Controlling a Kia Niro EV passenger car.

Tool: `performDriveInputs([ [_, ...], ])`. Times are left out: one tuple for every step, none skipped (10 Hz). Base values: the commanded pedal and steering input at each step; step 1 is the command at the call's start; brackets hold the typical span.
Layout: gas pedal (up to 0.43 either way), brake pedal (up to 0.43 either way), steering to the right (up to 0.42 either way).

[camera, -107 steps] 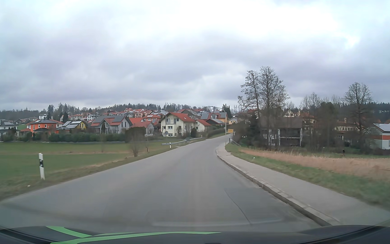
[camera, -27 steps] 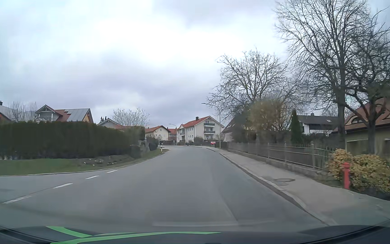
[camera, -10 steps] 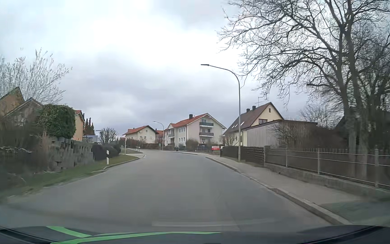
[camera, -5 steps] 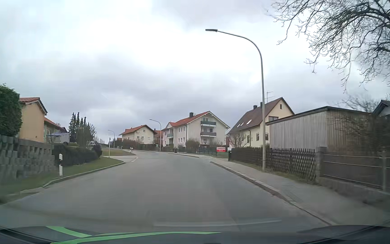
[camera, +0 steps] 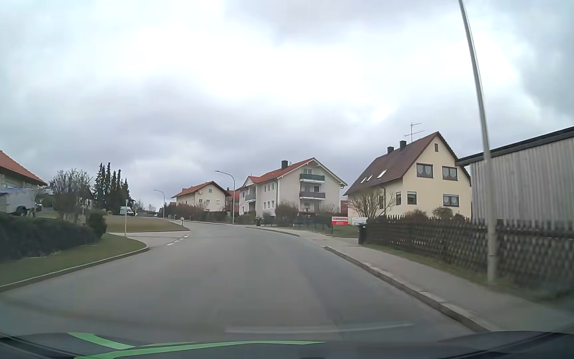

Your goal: Follow the waypoints while adhering to traffic rules and regulations

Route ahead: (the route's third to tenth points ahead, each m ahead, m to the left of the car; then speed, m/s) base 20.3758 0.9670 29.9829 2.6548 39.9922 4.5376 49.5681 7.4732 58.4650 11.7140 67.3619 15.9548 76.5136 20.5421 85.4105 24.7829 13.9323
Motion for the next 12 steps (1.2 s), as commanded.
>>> performDriveInputs([
  [0.189,0.000,-0.013],
  [0.189,0.000,-0.015],
  [0.189,0.000,-0.016],
  [0.189,0.000,-0.017],
  [0.189,0.000,-0.018],
  [0.189,0.000,-0.017],
  [0.189,0.000,-0.018],
  [0.189,0.000,-0.019],
  [0.189,0.000,-0.022],
  [0.189,0.000,-0.027],
  [0.189,0.000,-0.033],
  [0.189,0.000,-0.037],
])
